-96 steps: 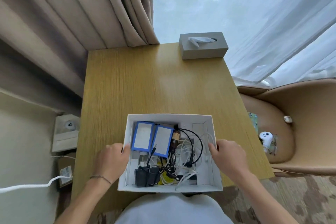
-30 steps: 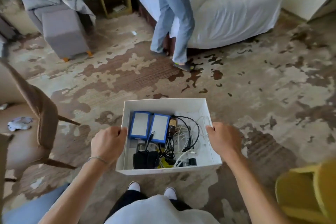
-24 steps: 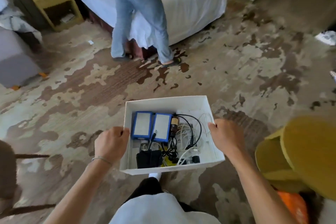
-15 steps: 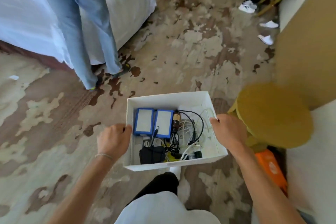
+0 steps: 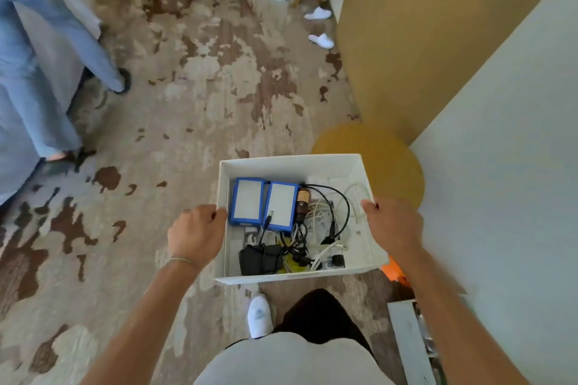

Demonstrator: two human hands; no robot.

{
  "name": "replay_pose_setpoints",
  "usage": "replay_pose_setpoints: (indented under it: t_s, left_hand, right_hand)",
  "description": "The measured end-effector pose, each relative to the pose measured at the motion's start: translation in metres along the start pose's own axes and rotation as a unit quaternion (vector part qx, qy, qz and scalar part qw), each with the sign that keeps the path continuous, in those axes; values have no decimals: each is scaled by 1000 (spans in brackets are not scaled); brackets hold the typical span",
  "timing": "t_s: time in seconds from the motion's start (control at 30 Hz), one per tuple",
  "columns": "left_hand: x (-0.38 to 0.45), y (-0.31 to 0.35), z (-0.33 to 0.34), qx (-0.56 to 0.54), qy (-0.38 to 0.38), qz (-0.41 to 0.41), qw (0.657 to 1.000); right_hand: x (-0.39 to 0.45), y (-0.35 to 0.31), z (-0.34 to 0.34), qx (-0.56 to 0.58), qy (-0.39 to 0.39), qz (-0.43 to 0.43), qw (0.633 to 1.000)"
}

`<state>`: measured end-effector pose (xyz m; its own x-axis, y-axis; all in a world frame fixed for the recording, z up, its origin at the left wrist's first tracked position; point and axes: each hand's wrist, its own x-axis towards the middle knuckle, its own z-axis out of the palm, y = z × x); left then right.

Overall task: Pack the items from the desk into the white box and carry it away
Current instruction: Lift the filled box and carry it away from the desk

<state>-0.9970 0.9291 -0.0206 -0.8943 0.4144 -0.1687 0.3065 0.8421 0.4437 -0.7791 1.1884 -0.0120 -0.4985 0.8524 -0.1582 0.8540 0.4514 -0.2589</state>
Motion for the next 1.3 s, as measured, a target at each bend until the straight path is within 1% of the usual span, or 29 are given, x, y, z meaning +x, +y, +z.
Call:
replay_pose_setpoints:
  t_s: [0.1, 0.27, 0.47, 0.63, 0.77, 1.0, 1.13, 1.3]
  left_hand:
    - [37, 46, 19, -1, -22, 34, 999]
    - [88, 119, 65, 20, -55, 67, 996]
    - [138, 202, 132, 57, -91, 65, 992]
    - [185, 253, 202, 95, -111, 73, 987]
    - [218, 270, 256, 128, -124, 86, 980]
    - [265, 271, 329, 148, -151, 123, 970]
    - [284, 270, 356, 147, -160, 141, 966]
    - [296, 272, 375, 141, -165, 161, 963]
  right_hand:
    - [35, 27, -8, -6, 6, 35, 999]
    - [103, 79, -11, 14, 1, 73, 997]
    - [186, 143, -2, 8, -10, 107, 994]
    - [247, 187, 22, 14, -44, 143, 989]
    - [288, 213, 53, 18, -53, 152, 987]
    - [343, 247, 113, 10, -52, 154, 987]
    - [357, 259, 138, 8, -50, 163, 985]
    - [363, 264, 156, 24, -43, 170, 984]
